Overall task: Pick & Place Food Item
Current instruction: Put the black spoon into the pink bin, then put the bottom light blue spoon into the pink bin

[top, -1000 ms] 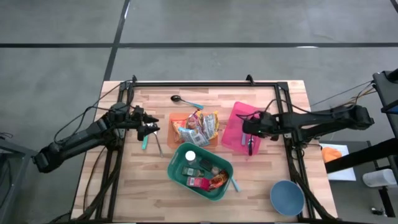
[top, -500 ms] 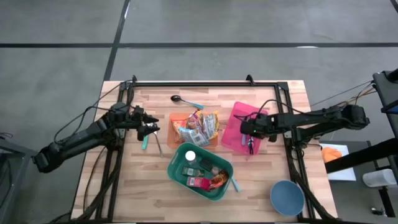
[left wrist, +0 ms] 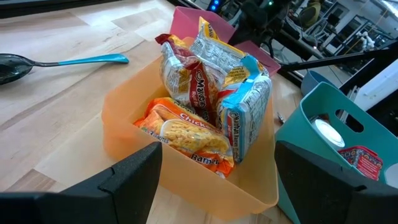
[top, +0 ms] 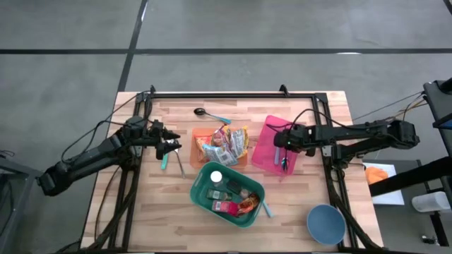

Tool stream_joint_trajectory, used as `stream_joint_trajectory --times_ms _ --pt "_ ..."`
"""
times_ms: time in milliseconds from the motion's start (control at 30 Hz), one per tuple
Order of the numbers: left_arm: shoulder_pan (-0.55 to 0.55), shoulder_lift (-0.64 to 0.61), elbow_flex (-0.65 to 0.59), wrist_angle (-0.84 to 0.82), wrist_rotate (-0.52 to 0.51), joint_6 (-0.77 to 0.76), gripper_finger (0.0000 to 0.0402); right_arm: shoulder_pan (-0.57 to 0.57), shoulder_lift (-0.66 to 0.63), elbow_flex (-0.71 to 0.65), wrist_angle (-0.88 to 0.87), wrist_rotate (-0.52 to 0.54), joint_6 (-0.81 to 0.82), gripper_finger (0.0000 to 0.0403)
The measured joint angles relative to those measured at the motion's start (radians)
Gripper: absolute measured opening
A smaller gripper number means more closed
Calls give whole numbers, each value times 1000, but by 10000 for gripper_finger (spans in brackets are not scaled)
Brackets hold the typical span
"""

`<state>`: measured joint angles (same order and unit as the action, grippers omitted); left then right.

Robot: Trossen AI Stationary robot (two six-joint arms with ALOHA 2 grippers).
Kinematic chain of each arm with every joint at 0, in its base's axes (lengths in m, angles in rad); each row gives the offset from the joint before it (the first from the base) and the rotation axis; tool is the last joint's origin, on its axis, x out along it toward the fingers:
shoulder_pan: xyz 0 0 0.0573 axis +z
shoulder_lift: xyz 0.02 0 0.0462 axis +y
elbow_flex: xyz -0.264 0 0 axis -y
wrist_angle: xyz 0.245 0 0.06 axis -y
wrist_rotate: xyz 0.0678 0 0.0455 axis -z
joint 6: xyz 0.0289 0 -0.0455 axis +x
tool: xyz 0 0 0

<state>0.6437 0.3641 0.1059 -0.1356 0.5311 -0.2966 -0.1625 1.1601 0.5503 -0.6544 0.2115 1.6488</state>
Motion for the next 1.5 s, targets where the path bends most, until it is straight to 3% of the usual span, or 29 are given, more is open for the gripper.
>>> stream_joint_trajectory --times_ms 500,867,1200,1500 --pt "0 0 0 0 0 0 315 -9 0 0 18 -4 8 26" --pt "0 0 0 0 0 0 315 -8 0 0 19 -8 -14 128" --pt "0 0 0 0 0 0 315 -4 -23 61 57 -2 -194 144" --pt "0 0 0 0 0 0 315 100 -28 193 38 132 -257 144"
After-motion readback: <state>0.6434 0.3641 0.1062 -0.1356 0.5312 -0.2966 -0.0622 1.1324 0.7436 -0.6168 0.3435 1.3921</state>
